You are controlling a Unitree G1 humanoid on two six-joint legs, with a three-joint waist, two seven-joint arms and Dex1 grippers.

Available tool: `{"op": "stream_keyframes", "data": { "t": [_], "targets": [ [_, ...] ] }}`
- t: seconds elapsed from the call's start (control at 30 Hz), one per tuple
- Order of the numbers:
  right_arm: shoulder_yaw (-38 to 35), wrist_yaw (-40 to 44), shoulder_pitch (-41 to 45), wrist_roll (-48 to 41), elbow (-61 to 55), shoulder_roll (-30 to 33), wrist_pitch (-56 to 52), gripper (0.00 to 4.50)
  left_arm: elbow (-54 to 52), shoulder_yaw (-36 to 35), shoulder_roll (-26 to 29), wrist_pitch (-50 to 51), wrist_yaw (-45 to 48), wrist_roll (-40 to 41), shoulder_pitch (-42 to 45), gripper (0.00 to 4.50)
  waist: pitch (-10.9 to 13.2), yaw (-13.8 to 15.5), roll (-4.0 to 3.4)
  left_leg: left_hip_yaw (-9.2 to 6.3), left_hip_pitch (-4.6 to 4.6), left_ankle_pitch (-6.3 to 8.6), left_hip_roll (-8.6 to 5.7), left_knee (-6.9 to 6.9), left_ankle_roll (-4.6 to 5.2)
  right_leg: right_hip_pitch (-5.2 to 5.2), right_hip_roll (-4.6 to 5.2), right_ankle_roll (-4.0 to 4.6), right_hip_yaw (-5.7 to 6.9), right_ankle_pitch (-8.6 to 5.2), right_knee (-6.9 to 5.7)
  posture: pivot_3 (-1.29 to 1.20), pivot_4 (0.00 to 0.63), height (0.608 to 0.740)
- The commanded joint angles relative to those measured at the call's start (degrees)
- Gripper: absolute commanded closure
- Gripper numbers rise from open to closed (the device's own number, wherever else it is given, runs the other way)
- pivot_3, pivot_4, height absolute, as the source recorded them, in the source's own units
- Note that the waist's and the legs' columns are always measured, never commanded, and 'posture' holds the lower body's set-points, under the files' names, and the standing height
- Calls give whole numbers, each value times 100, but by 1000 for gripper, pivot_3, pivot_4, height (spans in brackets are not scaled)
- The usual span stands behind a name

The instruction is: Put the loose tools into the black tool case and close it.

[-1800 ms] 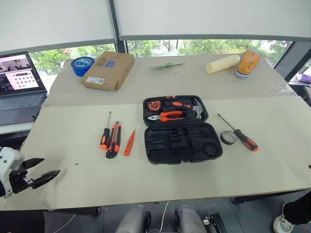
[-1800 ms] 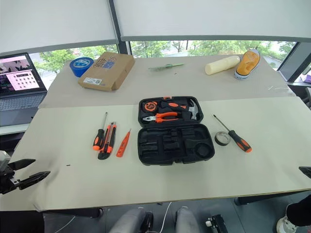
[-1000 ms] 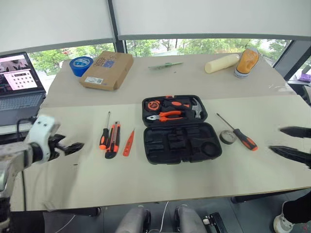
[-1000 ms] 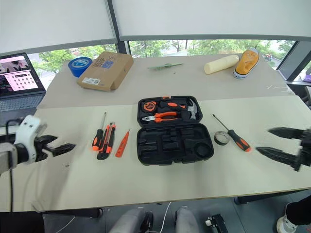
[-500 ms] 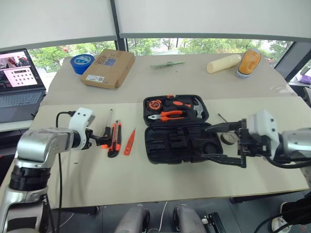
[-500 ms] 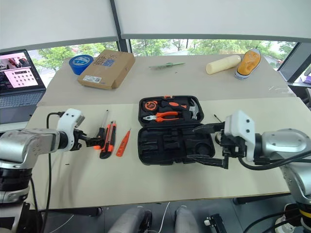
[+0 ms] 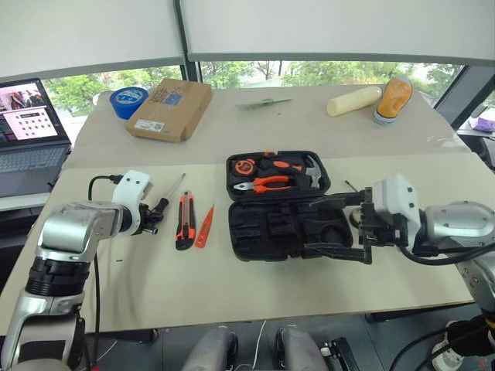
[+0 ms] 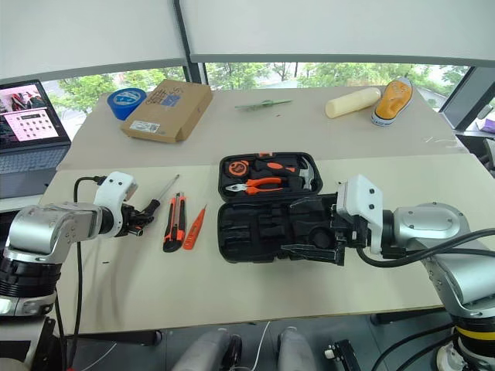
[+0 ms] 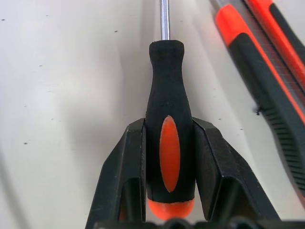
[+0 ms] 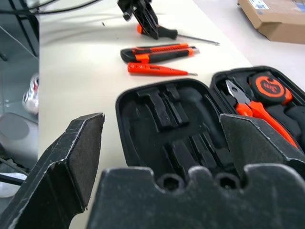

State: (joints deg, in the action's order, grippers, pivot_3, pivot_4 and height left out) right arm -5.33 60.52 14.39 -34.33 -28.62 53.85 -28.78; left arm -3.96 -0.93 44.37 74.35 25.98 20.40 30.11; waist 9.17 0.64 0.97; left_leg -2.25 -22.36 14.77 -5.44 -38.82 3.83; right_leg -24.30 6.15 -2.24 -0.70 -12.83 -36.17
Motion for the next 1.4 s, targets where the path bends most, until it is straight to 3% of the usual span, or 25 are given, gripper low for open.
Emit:
{"op": "stream_keyframes", "data": {
  "t": [0.03,0.17,0.3,0.37,0.47,0.6,0.73,0.87,1.13,1.4],
  "targets": [
    [-144,-151,-61,157,-48,-12,117,0,404,51,362,-485,-26,-413,-98,3640,0,-26,0,0,0,0,1,2,0,-3,-1,0,-1,0,-2,0,150,738],
    [-236,-172,-184,206,0,-8,117,0,816,672,739,-2480,446,-1088,232,3640,1,-6,1,-1,-1,-4,5,6,-8,-6,-2,4,-2,2,-2,0,150,738],
    [-508,-31,-469,135,174,126,62,0,1100,882,607,-5001,1736,-1160,855,3640,5,126,10,-8,-31,-5,2,-14,-10,-13,8,12,11,8,12,0,150,738],
    [-677,18,-636,185,310,175,109,0,975,1101,482,-5571,2737,-938,1131,3640,4,187,12,-15,-71,-6,2,-32,-11,-36,9,11,18,28,25,0,150,738],
    [-899,37,-881,277,433,222,189,0,1283,1630,85,-6127,3483,-1193,1640,3640,4,192,13,-5,-96,-19,-11,-42,20,-56,17,-1,14,39,31,0,150,738],
    [-1358,9,-1269,305,515,261,161,0,1581,2286,-786,-6203,3991,-1476,2242,3640,4,172,14,16,-102,-36,-12,-42,60,-59,0,-3,23,40,29,0,150,738],
    [-1837,59,-1750,384,570,271,201,0,1569,2894,-1377,-5161,4357,-1709,2607,3640,7,141,18,36,-116,-36,-8,-43,67,-77,-9,-5,15,40,8,0,150,738],
    [-2102,-103,-1915,404,442,202,140,0,2107,3309,-2173,-4500,3832,-2231,2978,3640,7,92,19,62,-111,-32,2,-47,77,-81,-34,-6,-3,40,2,0,150,738],
    [-2278,-351,-2020,321,262,131,26,0,2737,3545,-2439,-4627,3523,-2912,3118,3640,9,55,21,67,-109,-17,14,-78,99,-76,-47,-10,-14,41,0,0,150,738],
    [-2354,-375,-2094,289,223,147,45,0,2387,3274,-2121,-4436,3894,-2787,3174,3640,8,21,20,67,-108,-5,16,-93,117,-73,-47,-16,-22,47,-5,0,150,738]
  ]
}}
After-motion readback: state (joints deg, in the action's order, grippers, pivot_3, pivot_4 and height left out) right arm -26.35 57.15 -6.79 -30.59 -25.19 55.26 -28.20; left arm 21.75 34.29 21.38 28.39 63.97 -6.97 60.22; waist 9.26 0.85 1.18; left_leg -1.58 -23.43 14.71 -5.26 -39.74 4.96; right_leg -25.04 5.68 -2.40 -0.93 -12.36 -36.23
